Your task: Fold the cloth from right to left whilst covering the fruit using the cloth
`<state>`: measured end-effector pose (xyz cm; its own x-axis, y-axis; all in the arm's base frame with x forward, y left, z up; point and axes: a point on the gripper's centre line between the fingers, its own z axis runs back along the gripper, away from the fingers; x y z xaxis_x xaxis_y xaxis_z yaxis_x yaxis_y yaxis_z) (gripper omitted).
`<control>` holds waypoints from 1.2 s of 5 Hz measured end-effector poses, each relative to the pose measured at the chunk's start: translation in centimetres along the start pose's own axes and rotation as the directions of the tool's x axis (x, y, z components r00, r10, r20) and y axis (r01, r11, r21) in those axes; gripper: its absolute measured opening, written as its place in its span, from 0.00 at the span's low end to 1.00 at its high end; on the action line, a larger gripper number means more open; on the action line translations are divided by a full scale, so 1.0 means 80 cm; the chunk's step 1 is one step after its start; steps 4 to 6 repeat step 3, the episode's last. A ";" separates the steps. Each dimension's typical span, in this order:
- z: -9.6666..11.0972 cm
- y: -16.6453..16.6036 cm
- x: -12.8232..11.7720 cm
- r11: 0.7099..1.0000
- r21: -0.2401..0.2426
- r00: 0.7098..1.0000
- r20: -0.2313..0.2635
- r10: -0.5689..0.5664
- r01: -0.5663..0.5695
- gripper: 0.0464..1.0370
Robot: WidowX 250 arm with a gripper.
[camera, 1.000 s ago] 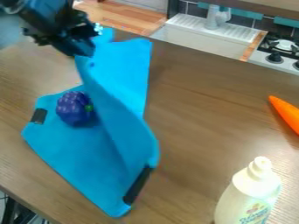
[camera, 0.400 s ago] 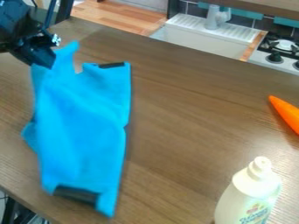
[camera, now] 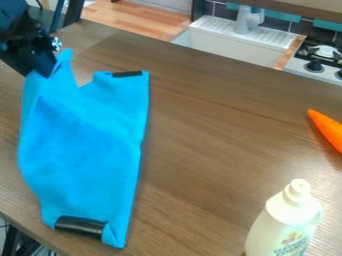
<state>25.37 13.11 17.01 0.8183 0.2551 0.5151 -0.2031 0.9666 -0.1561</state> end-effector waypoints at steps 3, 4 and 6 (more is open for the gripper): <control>0.025 -0.024 0.037 0.975 0.179 0.981 -0.166 -0.104 0.134 0.96; 0.025 -0.024 0.037 0.975 0.179 0.981 -0.166 -0.104 0.134 0.96; 0.025 -0.024 0.037 0.975 0.179 0.981 -0.166 -0.104 0.134 0.96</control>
